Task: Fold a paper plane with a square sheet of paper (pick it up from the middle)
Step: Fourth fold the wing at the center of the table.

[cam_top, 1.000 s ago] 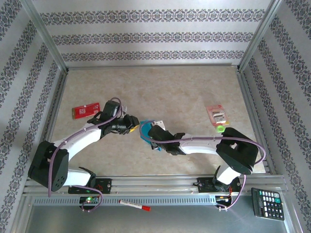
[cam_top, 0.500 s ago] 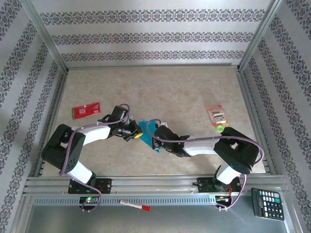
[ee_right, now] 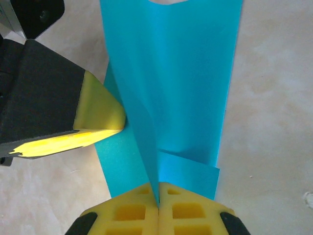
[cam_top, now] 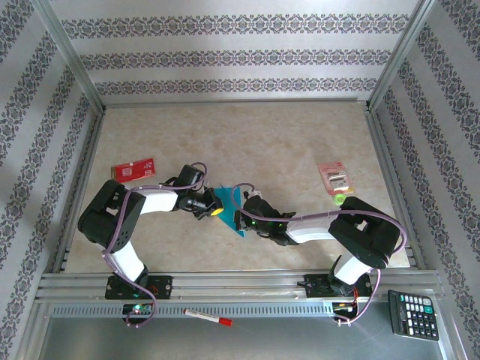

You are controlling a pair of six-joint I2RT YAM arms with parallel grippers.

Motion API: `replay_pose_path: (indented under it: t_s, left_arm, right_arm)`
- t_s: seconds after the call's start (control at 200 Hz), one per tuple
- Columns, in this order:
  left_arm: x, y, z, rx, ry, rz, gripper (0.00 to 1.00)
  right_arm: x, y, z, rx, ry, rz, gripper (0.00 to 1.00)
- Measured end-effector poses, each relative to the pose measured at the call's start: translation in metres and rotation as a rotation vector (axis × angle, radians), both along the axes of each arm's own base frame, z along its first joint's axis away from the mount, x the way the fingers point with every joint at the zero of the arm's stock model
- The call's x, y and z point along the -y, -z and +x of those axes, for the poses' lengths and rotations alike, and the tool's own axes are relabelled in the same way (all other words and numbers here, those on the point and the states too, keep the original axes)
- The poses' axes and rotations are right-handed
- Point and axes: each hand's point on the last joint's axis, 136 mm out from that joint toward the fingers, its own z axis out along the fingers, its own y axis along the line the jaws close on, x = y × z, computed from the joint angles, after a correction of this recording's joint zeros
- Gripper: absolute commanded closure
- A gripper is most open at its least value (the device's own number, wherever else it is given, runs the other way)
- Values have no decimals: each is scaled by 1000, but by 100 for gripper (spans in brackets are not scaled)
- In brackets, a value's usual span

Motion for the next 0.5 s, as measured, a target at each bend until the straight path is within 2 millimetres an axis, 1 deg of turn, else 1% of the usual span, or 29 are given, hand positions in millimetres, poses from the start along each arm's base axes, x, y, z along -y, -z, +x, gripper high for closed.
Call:
replay_pose_path:
  t_s: [0.385,0.5]
  left_arm:
    - [1,2,1,35,7,-17,94]
    - [1,2,0,38,8,-18,94]
  right_arm:
    - [-3,-1,-4,-46,38,103,100]
    - [-5,3,-5,-64,46,121,100]
